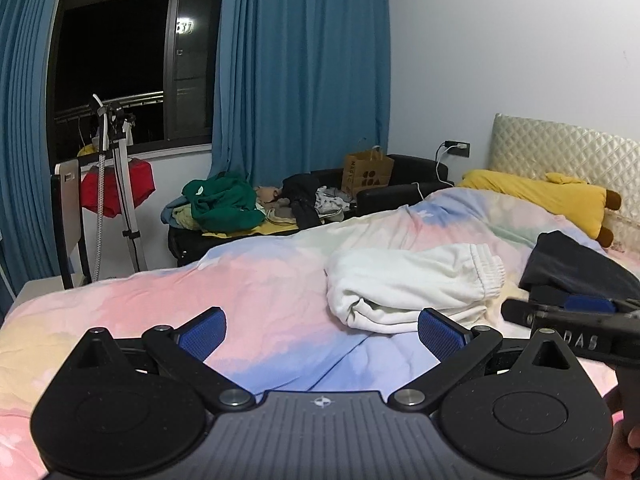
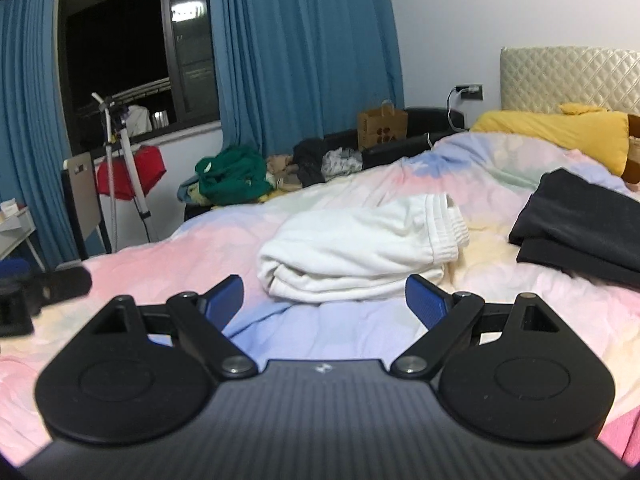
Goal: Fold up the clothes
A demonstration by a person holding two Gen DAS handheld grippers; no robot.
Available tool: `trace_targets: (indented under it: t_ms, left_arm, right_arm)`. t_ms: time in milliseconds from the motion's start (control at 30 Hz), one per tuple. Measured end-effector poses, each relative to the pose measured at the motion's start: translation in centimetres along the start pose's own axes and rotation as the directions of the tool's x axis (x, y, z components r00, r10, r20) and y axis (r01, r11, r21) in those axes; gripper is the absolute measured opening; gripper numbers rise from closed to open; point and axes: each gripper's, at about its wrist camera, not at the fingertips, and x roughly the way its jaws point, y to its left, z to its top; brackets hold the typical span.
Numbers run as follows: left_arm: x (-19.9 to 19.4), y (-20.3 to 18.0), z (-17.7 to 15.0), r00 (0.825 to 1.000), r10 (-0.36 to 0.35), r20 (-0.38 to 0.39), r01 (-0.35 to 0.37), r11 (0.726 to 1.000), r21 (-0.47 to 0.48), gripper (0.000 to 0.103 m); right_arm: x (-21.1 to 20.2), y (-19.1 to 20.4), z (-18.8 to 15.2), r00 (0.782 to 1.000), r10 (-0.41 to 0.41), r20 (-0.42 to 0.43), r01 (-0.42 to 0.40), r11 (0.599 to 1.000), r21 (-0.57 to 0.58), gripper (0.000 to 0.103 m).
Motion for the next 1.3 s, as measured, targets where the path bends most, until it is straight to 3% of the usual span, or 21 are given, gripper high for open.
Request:
trace_targets:
  t_ms: [600,1300]
  left_arm:
    - [-0.5,0.1,-1.1,0.998,0.065,-0.023,-0.065,0.998,0.008,0.103]
    - [-0.3,-0.3,-1.4,0.997,0.073,-0.031,-0.073,0.997,0.009,0.103]
  right_arm:
    - [-0.6,0.7,-0.6,0.999,-0.039,0.02,0.039,0.999,-0.037,0.089]
    - [-0.3,0.7,-0.8,0.999,-0.049,0.012,0.049,0.998,-0.046,0.089]
